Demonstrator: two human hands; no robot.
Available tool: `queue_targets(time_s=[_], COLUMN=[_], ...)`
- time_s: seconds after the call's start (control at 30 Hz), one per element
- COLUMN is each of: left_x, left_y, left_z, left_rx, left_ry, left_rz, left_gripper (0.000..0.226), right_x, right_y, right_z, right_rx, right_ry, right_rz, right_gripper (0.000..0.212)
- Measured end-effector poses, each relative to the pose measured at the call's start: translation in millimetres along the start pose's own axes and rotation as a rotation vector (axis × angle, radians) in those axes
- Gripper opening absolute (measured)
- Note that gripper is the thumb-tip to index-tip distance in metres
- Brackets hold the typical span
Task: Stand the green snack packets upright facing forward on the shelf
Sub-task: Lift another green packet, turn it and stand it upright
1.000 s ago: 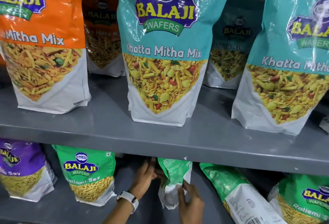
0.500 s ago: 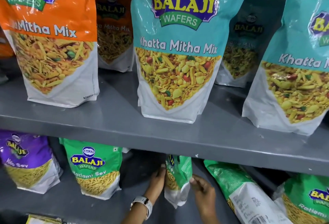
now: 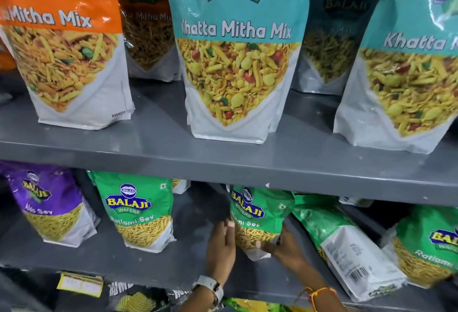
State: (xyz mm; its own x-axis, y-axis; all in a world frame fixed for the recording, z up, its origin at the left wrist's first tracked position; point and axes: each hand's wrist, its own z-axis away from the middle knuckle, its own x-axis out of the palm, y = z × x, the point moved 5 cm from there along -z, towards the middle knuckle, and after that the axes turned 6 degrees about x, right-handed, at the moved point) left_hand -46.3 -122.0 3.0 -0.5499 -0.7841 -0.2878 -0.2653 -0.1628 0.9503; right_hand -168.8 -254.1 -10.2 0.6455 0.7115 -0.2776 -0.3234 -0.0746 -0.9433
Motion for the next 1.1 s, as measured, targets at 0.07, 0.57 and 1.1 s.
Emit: queue_targets(time_s=[0.07,0.57,1.1], left_x=[-9.5,-17.1,-25.9], left_y=[-5.9,-4.4,-3.6], left_z=[-15.6,-27.9,-18.5], left_rx=[0.026,0.011,0.067], left_ry=[-0.041,-0.182,-0.145], left_rz=[-0.019,0.172,0.110], left_gripper=[0.094,0.043,0.050], right_x=[-5.9,-11.7,-61.1], right_y=[-2.0,-8.7,-12.7], right_z=[-3.6,-16.3,15.7], right_rx=[0.005,0.065,0.089], right_ry=[-0.006,-0.185,0.258], right_rz=[0.022,-0.050,0.430], right_gripper=[0.077,0.076,0.064])
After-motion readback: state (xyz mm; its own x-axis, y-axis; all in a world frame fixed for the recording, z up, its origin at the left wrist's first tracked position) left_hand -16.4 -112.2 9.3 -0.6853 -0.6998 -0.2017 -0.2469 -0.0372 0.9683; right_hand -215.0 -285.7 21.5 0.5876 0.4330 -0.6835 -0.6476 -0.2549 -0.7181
